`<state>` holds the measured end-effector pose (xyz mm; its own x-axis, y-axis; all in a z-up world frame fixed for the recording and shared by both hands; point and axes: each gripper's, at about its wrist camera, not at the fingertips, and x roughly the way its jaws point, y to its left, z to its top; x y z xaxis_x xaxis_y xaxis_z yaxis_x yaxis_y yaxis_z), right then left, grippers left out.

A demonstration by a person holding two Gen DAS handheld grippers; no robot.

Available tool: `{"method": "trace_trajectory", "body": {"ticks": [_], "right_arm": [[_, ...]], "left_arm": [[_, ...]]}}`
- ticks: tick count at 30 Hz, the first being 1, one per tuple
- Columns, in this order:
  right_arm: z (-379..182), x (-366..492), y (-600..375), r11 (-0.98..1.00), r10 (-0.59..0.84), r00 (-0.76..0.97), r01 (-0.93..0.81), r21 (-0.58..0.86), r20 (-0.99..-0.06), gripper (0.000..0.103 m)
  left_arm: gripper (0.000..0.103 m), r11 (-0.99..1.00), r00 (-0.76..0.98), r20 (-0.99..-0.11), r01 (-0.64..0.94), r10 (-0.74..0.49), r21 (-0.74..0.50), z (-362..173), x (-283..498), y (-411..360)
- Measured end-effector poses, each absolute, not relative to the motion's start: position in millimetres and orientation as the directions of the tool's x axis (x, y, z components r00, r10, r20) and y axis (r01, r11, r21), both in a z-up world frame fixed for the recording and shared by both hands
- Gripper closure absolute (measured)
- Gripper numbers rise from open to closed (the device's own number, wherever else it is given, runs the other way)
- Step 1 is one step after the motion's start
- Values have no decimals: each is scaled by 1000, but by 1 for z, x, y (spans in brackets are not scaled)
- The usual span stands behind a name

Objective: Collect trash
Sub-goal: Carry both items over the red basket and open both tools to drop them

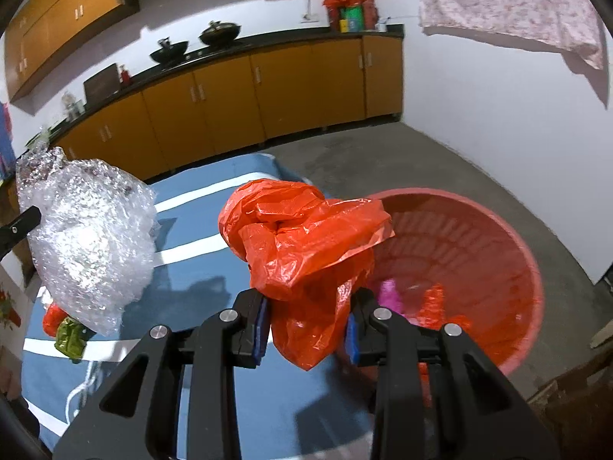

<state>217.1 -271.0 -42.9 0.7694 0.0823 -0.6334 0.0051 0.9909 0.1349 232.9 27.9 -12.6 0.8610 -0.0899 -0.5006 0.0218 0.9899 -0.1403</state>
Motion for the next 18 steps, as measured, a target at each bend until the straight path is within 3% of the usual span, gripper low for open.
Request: {"method": "trace_trajectory", "body": {"ticks": [18], "right_arm": [[-51, 205, -358, 965, -85, 768, 221, 138, -634, 71]], "left_arm": [[89, 974, 829, -513, 211, -222, -80, -22, 251, -105]]}}
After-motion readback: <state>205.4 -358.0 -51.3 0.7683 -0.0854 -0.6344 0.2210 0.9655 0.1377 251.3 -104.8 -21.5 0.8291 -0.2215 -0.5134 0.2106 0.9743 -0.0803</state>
